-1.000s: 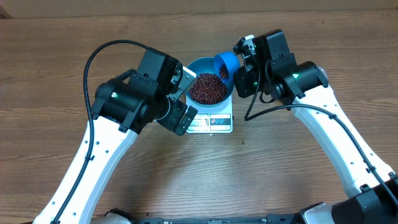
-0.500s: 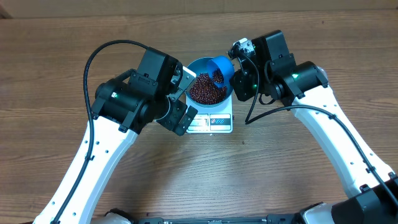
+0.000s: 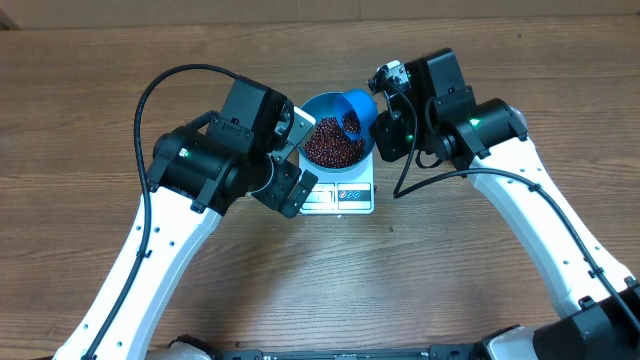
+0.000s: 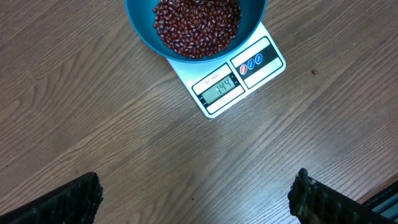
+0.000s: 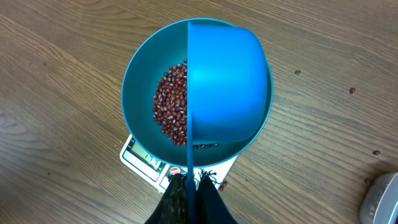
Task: Scoop item into bowl and weigh 150g on scale
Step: 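Tilt the scoop further to add remaining beans while watching the scale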
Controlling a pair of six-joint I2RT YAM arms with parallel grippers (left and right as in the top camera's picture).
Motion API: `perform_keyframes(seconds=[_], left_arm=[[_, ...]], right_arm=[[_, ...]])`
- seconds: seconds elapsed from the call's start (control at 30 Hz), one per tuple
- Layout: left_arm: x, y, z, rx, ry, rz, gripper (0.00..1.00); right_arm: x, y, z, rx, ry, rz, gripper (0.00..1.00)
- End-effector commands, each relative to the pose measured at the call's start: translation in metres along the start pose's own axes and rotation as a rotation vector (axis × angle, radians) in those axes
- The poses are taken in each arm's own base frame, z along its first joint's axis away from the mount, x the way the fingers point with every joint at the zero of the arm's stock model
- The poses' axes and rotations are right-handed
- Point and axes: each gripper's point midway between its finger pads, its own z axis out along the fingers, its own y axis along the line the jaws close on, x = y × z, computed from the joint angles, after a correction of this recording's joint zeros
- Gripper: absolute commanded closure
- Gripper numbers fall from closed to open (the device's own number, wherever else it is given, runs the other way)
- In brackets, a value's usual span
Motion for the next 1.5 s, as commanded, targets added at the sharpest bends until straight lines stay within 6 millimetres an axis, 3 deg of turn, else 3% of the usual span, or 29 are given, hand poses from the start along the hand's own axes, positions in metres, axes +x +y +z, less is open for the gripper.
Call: perform_keyframes(seconds=[0.0,0.2,0.27,0.4,1.47], left_arm=[[0.0,-0.001,0.0,0.009,-0.002,0.012,0.0],[0.0,-0.001,0.0,0.009,-0.002,0.012,0.0],[0.0,-0.001,0.0,0.009,-0.002,0.012,0.0],[0.0,-0.001,0.0,0.009,-0.002,0.012,0.0],[0.0,-0.001,0.0,0.009,-0.002,0.012,0.01]], right_arm=[[-0.016,0.004,-0.015,0.004,-0.058,0.026,0.96],[-0.015,0.007,-0.015,-0.016,-0.054,0.018,0.96],[-0.01,0.02,-0.015,-0.084,-0.04,-0.083,0.96],[-0.013,0.0,-0.015,0.029,-0.046,0.011,0.96],[-0.012,0.0,-0.015,0.026,-0.044,0.013,0.96]])
